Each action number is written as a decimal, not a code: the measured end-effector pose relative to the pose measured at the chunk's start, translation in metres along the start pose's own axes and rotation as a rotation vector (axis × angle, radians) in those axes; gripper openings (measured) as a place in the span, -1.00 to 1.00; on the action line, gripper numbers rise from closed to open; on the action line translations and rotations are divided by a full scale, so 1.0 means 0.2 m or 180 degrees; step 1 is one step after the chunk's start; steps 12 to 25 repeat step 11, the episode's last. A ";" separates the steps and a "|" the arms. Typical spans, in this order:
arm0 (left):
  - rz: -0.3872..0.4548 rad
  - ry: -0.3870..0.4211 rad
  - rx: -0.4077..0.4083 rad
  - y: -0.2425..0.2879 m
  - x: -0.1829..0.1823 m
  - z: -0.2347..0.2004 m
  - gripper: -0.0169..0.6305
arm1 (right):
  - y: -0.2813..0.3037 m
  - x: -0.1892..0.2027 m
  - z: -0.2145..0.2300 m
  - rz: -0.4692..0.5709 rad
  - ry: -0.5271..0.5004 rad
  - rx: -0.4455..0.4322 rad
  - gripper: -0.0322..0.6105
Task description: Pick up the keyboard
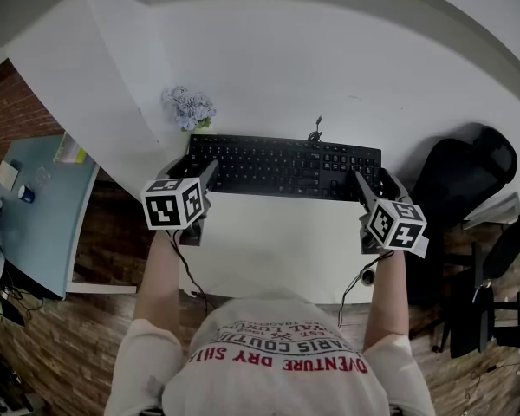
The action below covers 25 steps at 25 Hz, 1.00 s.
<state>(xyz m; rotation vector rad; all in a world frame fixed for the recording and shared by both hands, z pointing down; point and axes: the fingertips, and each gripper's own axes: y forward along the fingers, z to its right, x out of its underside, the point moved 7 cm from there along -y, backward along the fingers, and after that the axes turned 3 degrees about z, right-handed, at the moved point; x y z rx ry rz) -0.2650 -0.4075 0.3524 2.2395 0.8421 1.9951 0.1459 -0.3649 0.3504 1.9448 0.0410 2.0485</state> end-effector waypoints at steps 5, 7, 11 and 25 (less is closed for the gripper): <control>-0.0013 -0.0005 -0.0009 0.00 0.01 0.00 -0.05 | 0.00 0.01 0.00 -0.0017 0.0011 -0.0010 -0.02; -0.0013 -0.0003 -0.0012 0.00 0.01 0.00 -0.05 | 0.00 0.01 0.00 -0.0019 0.0014 -0.0011 -0.02; -0.0011 -0.0001 -0.0013 -0.01 0.01 0.00 -0.05 | -0.01 0.01 0.00 -0.0022 0.0013 -0.0009 -0.02; -0.0011 -0.0001 -0.0013 -0.01 0.01 0.00 -0.05 | -0.01 0.01 0.00 -0.0022 0.0013 -0.0009 -0.02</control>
